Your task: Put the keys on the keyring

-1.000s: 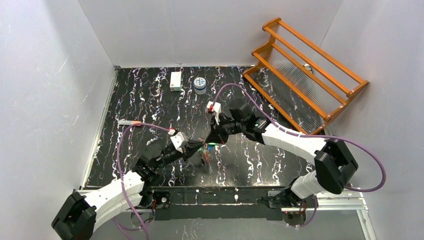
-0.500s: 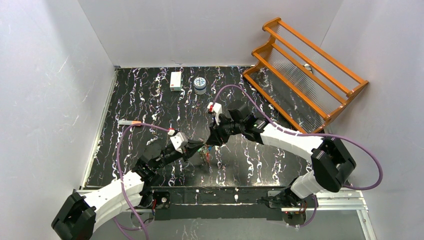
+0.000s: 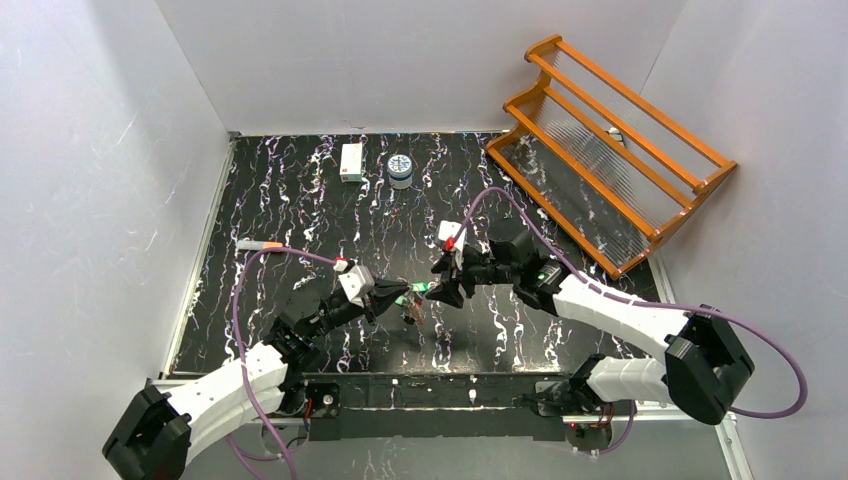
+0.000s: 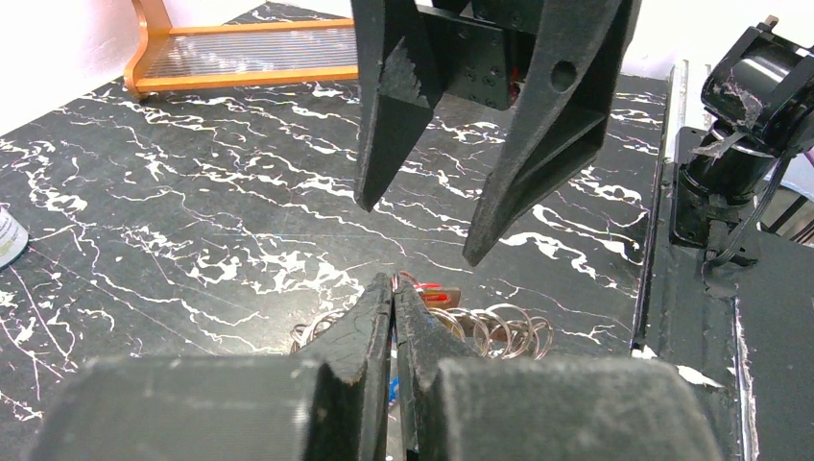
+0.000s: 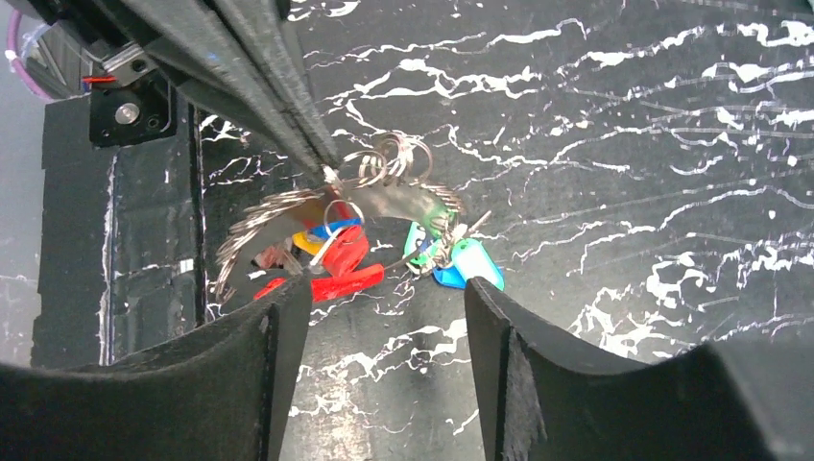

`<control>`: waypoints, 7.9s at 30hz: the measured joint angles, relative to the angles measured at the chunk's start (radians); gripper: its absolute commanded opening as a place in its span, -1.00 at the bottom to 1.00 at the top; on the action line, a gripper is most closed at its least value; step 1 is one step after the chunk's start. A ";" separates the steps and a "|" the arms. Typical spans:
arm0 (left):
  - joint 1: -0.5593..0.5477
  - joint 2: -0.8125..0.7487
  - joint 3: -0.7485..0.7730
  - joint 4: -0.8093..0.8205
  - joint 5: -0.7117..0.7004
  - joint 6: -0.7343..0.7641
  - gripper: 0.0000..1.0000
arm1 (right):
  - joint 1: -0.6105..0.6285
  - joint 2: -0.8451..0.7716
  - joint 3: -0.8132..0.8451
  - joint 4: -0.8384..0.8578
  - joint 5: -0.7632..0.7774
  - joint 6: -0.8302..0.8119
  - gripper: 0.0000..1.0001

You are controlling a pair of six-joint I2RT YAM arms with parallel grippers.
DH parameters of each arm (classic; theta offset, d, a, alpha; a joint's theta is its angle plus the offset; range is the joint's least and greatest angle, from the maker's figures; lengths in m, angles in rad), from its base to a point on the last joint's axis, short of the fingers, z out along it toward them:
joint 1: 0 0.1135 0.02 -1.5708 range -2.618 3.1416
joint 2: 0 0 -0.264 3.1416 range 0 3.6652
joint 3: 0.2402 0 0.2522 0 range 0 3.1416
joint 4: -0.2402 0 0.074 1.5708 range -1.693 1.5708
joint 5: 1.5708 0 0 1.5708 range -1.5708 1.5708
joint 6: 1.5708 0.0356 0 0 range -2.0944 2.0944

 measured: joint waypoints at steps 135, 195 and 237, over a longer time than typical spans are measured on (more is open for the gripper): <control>-0.019 0.253 0.243 -0.373 0.167 0.336 -0.80 | 0.092 0.191 0.263 -0.423 0.024 -0.331 -0.97; -0.025 0.126 -0.064 0.307 -0.010 -0.015 -1.00 | -0.126 0.139 0.100 0.117 -0.412 0.250 -0.14; -0.025 0.131 -0.064 0.306 -0.006 -0.019 -1.00 | -0.115 0.178 0.112 0.076 -0.414 0.209 -0.97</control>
